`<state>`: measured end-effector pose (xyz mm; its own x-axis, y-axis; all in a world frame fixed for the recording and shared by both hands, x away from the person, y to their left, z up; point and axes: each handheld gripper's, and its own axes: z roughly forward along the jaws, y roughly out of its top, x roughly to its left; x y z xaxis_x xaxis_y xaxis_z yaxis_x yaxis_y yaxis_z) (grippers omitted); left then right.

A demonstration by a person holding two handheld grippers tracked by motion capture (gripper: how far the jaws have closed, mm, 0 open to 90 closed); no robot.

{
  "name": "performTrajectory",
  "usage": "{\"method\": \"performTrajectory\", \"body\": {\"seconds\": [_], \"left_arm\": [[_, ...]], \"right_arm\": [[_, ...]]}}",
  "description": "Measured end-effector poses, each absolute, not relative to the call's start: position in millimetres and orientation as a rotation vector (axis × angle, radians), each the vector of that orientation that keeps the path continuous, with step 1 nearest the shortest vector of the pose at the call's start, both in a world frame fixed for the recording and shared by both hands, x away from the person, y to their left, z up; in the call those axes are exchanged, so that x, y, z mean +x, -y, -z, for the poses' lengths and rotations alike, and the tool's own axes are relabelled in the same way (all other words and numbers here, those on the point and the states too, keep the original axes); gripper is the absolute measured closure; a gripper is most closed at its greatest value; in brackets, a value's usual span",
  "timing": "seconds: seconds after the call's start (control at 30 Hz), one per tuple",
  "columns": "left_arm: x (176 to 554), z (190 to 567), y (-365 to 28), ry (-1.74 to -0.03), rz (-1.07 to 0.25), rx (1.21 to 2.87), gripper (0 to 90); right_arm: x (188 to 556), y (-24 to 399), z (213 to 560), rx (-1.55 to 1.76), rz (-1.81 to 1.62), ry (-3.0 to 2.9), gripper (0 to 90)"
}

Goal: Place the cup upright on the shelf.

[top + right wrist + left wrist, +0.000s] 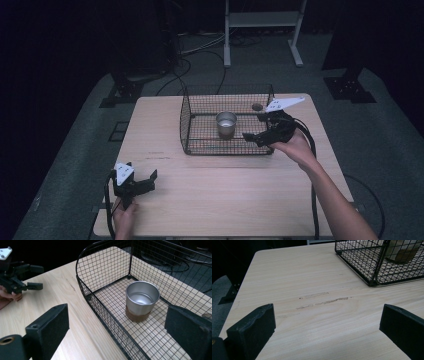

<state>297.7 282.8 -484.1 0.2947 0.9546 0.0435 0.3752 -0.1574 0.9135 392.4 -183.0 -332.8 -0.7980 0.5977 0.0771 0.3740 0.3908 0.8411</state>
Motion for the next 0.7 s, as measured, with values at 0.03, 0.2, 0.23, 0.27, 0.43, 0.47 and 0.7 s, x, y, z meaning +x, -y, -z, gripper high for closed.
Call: {"method": "performTrajectory", "body": {"seconds": [0.03,0.2,0.23,0.27,0.43,0.47,0.7], "left_arm": [[297.7,484.1,-282.8,-1.218,-0.845,1.701,0.0],[297.3,484.0,-282.3,-1.216,-0.844,1.703,0.0],[297.3,483.9,-282.3,-1.215,-0.844,1.705,0.0],[297.3,483.9,-282.5,-1.212,-0.847,1.707,0.0],[297.1,484.0,-282.0,-1.207,-0.849,1.708,0.0],[297.2,484.1,-281.8,-1.207,-0.849,1.705,0.0],[297.0,483.9,-281.7,-1.205,-0.846,1.711,0.0]], "right_arm": [[389.0,186.0,334.5,0.858,-1.359,-2.415,5.0],[380.7,192.5,338.2,0.855,-1.363,-2.412,5.0],[377.4,194.8,340.6,0.854,-1.359,-2.413,5.0],[375.8,195.7,341.9,0.852,-1.36,-2.413,5.0],[368.3,200.7,347.8,0.854,-1.365,-2.415,5.0],[367.0,201.7,349.4,0.846,-1.365,-2.414,5.0],[356.3,204.6,360.4,0.855,-1.383,-2.413,5.0]]}}
